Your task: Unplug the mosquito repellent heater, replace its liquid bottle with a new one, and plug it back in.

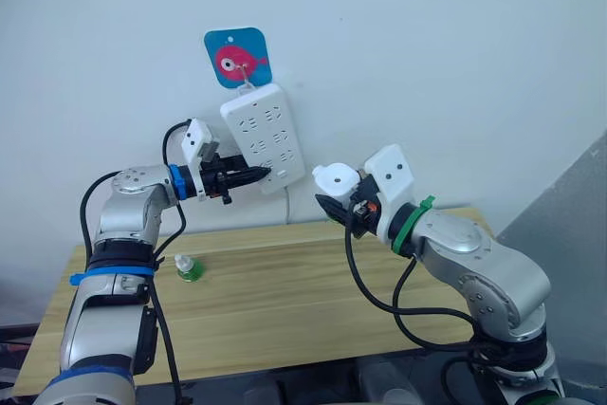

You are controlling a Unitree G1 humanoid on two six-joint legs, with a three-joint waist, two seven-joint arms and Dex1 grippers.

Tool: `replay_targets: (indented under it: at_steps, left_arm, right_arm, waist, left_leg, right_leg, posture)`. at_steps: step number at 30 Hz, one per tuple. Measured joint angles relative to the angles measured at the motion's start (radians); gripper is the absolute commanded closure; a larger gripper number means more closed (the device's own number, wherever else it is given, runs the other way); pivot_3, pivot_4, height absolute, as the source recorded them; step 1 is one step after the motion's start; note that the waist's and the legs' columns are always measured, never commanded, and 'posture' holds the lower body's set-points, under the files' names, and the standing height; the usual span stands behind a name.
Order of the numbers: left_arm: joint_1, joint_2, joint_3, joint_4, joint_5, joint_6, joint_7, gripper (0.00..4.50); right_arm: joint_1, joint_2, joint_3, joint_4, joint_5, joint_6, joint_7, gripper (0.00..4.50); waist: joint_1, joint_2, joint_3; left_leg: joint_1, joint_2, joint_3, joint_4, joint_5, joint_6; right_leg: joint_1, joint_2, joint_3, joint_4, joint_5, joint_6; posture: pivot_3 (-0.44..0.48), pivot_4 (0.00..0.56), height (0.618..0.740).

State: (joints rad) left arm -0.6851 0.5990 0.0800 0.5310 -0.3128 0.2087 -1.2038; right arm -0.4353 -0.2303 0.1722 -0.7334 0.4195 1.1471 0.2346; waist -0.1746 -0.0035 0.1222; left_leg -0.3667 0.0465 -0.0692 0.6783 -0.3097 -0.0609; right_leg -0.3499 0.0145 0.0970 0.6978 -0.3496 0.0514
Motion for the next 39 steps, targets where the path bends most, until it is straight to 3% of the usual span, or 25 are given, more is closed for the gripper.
replay_targets:
  at_steps: [4, 9, 13, 17, 23, 28, 34, 39]
  left_arm:
    - [0.067, 0.038, 0.030, -0.016, 0.015, -0.043, 0.066, 1.54]
    - [0.182, 0.046, 0.045, -0.155, 0.003, -0.079, 0.097, 0.07]
    - [0.337, 0.069, 0.135, -0.329, -0.003, -0.081, 0.190, 0.00]
    - [0.505, 0.064, 0.222, -0.587, -0.033, -0.077, 0.274, 0.00]
    - [0.693, -0.032, 0.170, -0.928, -0.087, -0.009, 0.379, 0.00]
    - [0.662, -0.102, 0.053, -1.039, -0.121, 0.057, 0.453, 0.00]
    - [0.577, -0.177, -0.037, -1.001, -0.117, 0.056, 0.494, 0.00]
    - [0.503, -0.217, -0.081, -0.919, -0.095, 0.007, 0.494, 0.00]
  right_arm:
    - [-0.002, 0.029, -0.039, 0.000, 0.023, 0.000, -0.001, 1.49]
    - [-0.007, 0.034, -0.094, 0.018, 0.032, -0.004, -0.017, 1.49]
    - [-0.011, 0.032, -0.130, 0.030, 0.042, -0.023, -0.014, 1.49]
    - [-0.003, 0.050, -0.187, 0.039, 0.059, -0.053, -0.015, 1.49]
    - [0.027, 0.135, -0.250, 0.051, 0.125, -0.067, -0.028, 1.49]
    - [0.027, 0.246, -0.320, 0.062, 0.226, -0.064, -0.079, 1.49]
    - [0.024, 0.330, -0.385, 0.069, 0.364, -0.060, -0.162, 1.49]
    - [0.023, 0.332, -0.387, 0.079, 0.440, -0.060, -0.214, 1.49]
  waist:
    - [-0.026, 0.000, 0.000]
    - [-0.036, 0.000, 0.000]
    - [-0.054, 0.000, 0.000]
    - [-0.046, 0.000, 0.000]
    - [-0.033, -0.001, -0.001]
    - [-0.023, -0.001, -0.001]
    - [-0.026, -0.001, -0.001]
    - [-0.036, 0.000, -0.004]
  left_leg:
    - [-0.002, 0.000, -0.001, 0.000, 0.001, -0.001]
    - [-0.010, 0.001, -0.005, -0.002, 0.002, -0.003]
    - [-0.020, 0.001, -0.005, -0.002, 0.004, -0.006]
    - [-0.021, 0.001, -0.006, -0.002, 0.004, -0.006]
    - [-0.024, -0.002, -0.005, -0.002, 0.006, -0.010]
    - [-0.022, -0.003, -0.005, -0.001, 0.007, -0.010]
    - [-0.019, -0.002, -0.004, -0.001, 0.008, -0.010]
    - [-0.018, -0.002, -0.002, -0.001, 0.008, -0.009]
  right_leg:
    - [-0.003, 0.000, 0.003, 0.000, 0.003, -0.003]
    - [-0.010, -0.001, 0.001, 0.001, 0.004, -0.004]
    - [-0.023, -0.003, 0.002, 0.006, 0.005, -0.006]
    - [-0.023, -0.005, 0.002, 0.005, 0.004, -0.006]
    - [-0.023, -0.007, 0.000, 0.005, 0.005, -0.005]
    - [-0.023, -0.005, 0.000, 0.010, 0.005, -0.005]
    - [-0.023, -0.002, 0.000, 0.014, 0.005, -0.005]
    - [-0.023, -0.002, 0.001, 0.015, 0.005, -0.005]
  posture:
    - [-0.221, 0.087, 0.740]
    - [-0.213, 0.077, 0.740]
    - [-0.198, 0.066, 0.740]
    - [-0.186, 0.062, 0.740]
    - [-0.181, 0.059, 0.740]
    - [-0.186, 0.053, 0.740]
    - [-0.193, 0.041, 0.740]
    - [-0.208, 0.035, 0.740]
